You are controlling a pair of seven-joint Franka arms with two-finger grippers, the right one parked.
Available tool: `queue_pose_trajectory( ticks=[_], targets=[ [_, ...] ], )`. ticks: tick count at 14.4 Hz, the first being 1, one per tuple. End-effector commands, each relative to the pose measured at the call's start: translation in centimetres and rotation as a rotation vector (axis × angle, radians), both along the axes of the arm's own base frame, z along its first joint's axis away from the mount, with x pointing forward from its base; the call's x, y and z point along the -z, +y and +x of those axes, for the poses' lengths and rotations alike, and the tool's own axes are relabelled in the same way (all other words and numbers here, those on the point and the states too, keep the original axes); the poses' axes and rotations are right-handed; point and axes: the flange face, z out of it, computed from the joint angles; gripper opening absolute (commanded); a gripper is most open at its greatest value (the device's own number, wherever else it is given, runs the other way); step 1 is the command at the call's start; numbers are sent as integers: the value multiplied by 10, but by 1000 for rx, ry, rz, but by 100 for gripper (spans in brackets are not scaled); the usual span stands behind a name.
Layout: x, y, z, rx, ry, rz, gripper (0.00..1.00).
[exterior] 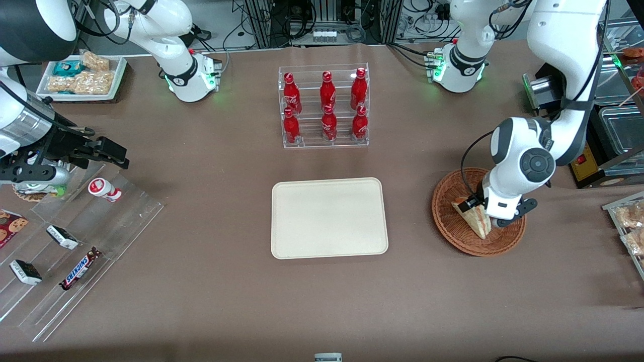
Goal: Place sandwich from basket to tray
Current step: 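Lower the left gripper onto the wrapped sandwich in the wicker basket, then close the left gripper on the sandwich and lift it from the basket, then carry the sandwich with the left gripper over the cream tray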
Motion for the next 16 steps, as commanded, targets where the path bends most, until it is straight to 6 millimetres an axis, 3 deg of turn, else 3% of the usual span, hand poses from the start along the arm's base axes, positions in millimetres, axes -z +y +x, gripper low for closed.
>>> queue_pose_trajectory(
  ticks=[1, 3, 5, 8, 10, 11, 13, 14, 16],
  targets=[
    [-11, 3, 14, -10, -31, 15, 1],
    [-28, -1, 21, -8, -56, 15, 0],
    [-63, -7, 32, -4, -40, 24, 0],
    [-133, -65, 42, 59, 8, 12, 0],
    [-167, -137, 34, 125, -10, -19, 0],
    [-167, -174, 26, 152, -11, -39, 0],
    [-160, -247, 14, 232, -18, -88, 0],
    [-157, -295, 6, 293, -37, -109, 0],
    [-129, -343, -1, 373, -50, -77, 1]
  ],
)
